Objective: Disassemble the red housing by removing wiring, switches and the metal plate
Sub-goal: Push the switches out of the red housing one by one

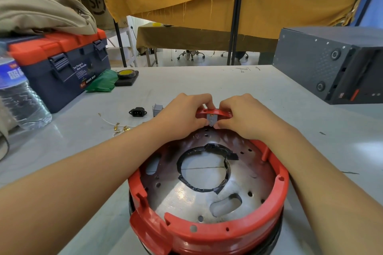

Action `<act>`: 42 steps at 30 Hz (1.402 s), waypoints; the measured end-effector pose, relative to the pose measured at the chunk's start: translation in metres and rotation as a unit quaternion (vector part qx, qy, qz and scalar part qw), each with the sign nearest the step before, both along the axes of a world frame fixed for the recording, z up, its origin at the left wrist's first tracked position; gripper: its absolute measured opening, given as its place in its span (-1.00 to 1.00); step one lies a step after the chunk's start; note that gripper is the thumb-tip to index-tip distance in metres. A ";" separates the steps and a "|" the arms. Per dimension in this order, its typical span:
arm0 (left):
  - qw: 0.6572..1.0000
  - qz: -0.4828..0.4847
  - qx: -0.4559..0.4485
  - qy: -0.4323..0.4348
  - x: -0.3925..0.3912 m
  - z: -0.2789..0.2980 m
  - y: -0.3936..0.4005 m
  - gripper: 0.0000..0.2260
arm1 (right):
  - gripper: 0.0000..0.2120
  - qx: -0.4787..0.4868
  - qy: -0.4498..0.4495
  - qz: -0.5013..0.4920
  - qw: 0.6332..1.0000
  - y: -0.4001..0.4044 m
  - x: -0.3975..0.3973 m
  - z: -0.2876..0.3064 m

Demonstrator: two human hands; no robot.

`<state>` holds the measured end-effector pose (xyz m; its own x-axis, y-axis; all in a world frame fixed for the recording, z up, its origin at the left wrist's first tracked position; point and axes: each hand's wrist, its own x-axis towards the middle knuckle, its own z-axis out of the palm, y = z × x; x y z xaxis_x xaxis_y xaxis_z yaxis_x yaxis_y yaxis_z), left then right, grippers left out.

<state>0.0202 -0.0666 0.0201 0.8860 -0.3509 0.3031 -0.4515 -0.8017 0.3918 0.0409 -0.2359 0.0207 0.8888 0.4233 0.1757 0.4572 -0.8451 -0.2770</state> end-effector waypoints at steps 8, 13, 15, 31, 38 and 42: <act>1.000 0.002 0.016 -0.011 0.001 0.000 -0.001 -0.88 | -0.76 0.012 0.021 0.010 1.000 0.000 0.003 0.002; 1.000 -0.003 0.020 -0.011 0.000 0.002 -0.002 -0.85 | -0.76 0.001 0.024 0.014 1.000 0.002 0.004 0.005; 1.000 -0.005 0.021 -0.010 0.000 0.002 -0.002 -0.86 | -0.76 -0.007 0.029 0.015 0.999 0.002 0.005 0.006; 0.999 -0.029 0.022 -0.007 0.005 0.004 0.000 -0.86 | -0.71 -0.008 0.008 0.038 0.999 -0.001 0.011 0.006; 0.999 -0.031 0.026 -0.012 0.004 0.003 0.000 -0.82 | -0.75 -0.003 0.011 0.045 0.999 -0.001 0.012 0.004; 0.999 -0.029 0.034 -0.019 0.005 0.000 -0.001 -0.86 | -0.73 -0.011 0.011 0.043 0.999 -0.001 0.012 0.003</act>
<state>0.0254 -0.0672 0.0206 0.8517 -0.4231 0.3092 -0.5121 -0.7975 0.3189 0.0533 -0.2368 0.0240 0.8526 0.5018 0.1459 0.5223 -0.8087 -0.2706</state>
